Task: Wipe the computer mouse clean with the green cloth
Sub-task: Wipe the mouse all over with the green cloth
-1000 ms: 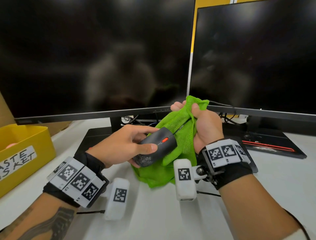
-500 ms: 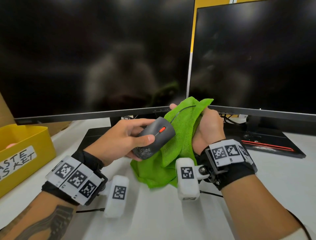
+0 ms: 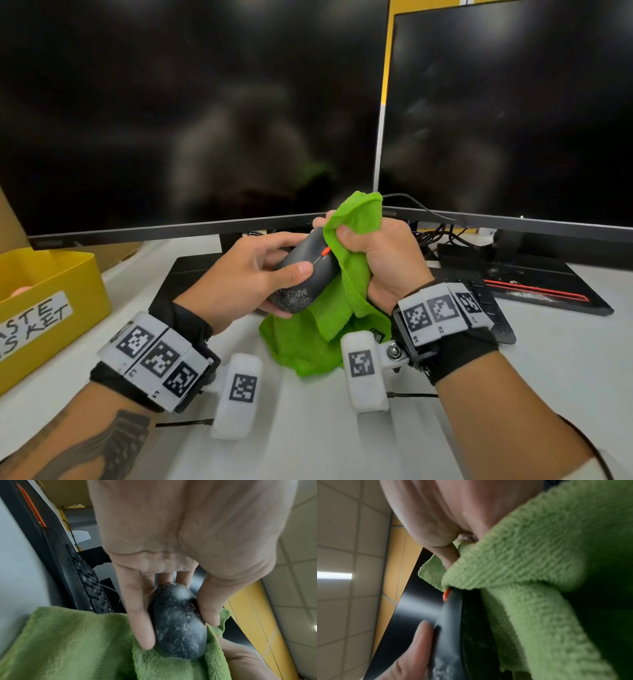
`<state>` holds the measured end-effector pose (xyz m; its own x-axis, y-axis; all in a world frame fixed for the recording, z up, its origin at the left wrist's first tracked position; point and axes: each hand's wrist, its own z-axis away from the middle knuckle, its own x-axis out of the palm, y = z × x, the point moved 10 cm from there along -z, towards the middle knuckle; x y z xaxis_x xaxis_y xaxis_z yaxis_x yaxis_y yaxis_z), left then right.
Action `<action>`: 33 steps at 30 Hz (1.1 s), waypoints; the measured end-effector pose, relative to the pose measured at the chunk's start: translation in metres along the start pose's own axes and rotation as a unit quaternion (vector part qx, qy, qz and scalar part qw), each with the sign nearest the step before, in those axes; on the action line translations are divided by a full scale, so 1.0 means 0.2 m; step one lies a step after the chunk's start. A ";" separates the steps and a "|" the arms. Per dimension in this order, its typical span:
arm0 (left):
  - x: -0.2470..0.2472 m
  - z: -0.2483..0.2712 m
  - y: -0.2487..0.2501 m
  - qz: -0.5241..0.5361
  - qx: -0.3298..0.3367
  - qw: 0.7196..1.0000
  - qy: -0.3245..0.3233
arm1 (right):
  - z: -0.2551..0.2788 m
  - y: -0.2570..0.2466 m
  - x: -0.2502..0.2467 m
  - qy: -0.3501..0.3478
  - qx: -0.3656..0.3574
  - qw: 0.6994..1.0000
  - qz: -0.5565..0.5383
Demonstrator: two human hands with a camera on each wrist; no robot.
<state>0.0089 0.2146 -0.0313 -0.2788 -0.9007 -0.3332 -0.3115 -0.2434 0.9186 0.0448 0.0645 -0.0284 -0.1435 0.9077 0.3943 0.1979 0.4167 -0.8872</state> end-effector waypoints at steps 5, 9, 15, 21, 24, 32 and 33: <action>0.01 0.00 -0.01 -0.002 0.003 1.000 -0.027 | -0.01 -0.04 -0.10 0.065 -0.011 0.997 -0.039; 0.03 0.00 -0.03 -0.001 0.000 0.999 -0.048 | 0.00 -0.06 -0.18 0.105 0.002 0.991 -0.088; 0.04 0.00 -0.03 -0.005 0.010 0.998 -0.066 | 0.00 -0.07 -0.26 0.155 0.011 0.979 -0.135; 0.02 0.00 -0.03 -0.001 0.012 0.997 -0.074 | 0.01 -0.08 -0.34 0.191 0.013 0.972 -0.134; 0.01 0.00 -0.03 -0.007 0.012 0.997 -0.072 | 0.02 -0.10 -0.34 0.191 0.005 0.968 -0.160; -0.05 -0.01 -0.03 0.041 0.012 0.999 -0.010 | 0.01 -0.05 -0.15 0.058 0.057 0.961 -0.264; -0.05 -0.01 -0.03 0.043 0.011 0.999 -0.006 | 0.01 -0.04 -0.11 0.043 0.065 0.962 -0.260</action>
<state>0.0155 0.2251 -0.0336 -0.3163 -0.9133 -0.2565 -0.3052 -0.1580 0.9391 0.0441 0.0414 -0.0313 -0.1088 0.5811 0.8065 -0.0030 0.8111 -0.5849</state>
